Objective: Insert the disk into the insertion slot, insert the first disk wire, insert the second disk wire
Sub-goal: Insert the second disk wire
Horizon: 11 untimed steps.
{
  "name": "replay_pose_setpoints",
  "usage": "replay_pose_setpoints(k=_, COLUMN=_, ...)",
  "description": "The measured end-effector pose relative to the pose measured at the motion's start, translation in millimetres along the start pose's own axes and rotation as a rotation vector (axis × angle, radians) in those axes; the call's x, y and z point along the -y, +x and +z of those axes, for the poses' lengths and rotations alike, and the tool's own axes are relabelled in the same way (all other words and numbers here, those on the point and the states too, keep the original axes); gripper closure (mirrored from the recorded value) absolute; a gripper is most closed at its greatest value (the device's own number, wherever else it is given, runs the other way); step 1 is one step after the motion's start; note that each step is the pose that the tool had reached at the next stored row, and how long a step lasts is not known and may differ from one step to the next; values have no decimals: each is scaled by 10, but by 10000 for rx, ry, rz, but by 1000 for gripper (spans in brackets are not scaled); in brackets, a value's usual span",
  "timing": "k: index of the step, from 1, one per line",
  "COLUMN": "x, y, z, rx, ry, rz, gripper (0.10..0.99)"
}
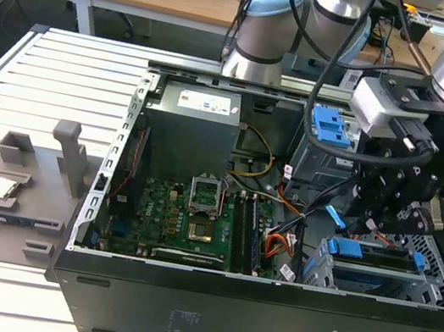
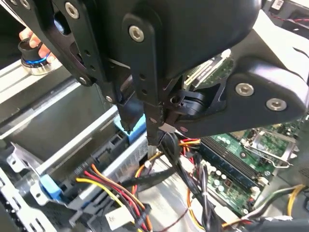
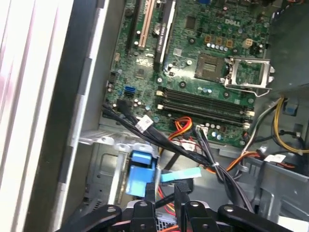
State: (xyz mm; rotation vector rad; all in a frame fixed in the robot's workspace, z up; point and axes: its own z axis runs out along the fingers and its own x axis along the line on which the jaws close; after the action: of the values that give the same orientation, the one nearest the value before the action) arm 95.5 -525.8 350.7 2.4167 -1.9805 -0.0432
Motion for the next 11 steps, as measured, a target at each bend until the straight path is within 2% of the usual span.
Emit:
replay_pose_setpoints(k=1, x=-24, y=27, z=4, rx=3, ry=1, rz=-6, gripper=784)
replay_pose_setpoints(k=3, x=-47, y=28, z=12, rx=41, ry=8, rz=-36, gripper=784)
replay_pose_setpoints(k=5, x=-76, y=18, z=21, rx=160, ry=32, rz=-91, gripper=784)
replay_pose_setpoints(k=6, x=-103, y=9, z=32, rx=253, ry=51, rz=-146, gripper=784)
replay_pose_setpoints(k=11, x=-162, y=-3, z=92, rx=366, ry=71, rz=-318, gripper=784)
